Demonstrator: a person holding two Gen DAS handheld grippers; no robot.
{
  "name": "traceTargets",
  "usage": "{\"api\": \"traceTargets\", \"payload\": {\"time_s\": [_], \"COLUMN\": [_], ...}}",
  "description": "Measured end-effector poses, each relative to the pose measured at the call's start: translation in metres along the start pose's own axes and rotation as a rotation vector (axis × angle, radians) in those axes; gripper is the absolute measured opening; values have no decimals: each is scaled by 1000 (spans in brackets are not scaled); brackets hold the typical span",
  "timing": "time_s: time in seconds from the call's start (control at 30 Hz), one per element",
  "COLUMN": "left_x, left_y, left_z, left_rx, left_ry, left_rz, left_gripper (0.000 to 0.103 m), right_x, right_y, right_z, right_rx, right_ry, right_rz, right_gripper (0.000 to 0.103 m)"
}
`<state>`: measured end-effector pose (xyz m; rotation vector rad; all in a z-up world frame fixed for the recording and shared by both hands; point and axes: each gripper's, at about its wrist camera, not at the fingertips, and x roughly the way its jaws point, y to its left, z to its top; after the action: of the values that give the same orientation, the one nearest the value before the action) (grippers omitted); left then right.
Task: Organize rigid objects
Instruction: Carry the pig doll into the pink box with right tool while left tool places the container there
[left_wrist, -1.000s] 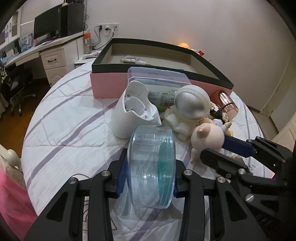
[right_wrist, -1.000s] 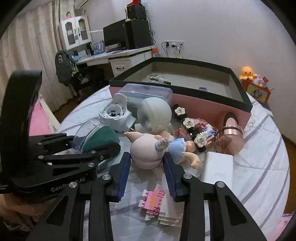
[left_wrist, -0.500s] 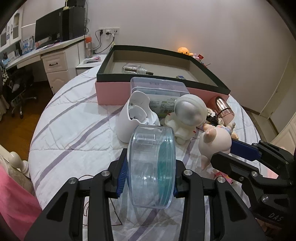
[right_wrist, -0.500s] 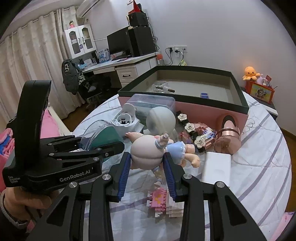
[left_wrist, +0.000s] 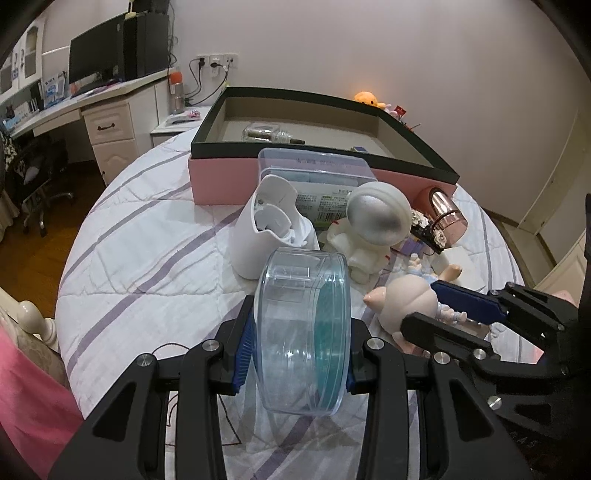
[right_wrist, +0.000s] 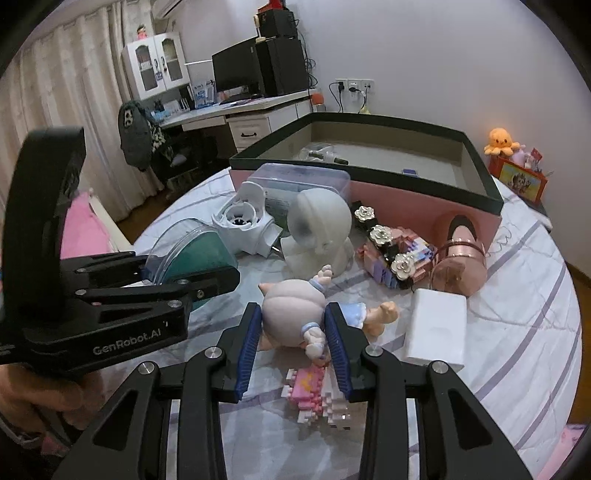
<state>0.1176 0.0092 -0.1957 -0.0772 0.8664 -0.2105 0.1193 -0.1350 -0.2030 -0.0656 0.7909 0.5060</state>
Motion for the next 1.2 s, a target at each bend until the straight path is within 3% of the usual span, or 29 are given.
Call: {"api": "traceTargets", "payload": {"time_s": [0.17, 0.3, 0.87, 1.2], "left_x": [1, 1, -23, -50], "left_y": [3, 6, -2, -5], "left_z": [0, -1, 17, 64], "left_rx": [-2, -6, 21, 42], "left_ry": [1, 2, -54, -154], "left_rz": [13, 9, 0, 11], "left_gripper": [38, 38, 38, 38], "right_x": [10, 12, -30, -57], "right_y": [12, 17, 7, -2], "right_z": [6, 4, 21, 60], "right_rx": [-77, -122, -67, -70], "right_ry": [19, 27, -86, -171], "right_rz": [-66, -91, -5, -6], "right_gripper": [42, 37, 37, 37]}}
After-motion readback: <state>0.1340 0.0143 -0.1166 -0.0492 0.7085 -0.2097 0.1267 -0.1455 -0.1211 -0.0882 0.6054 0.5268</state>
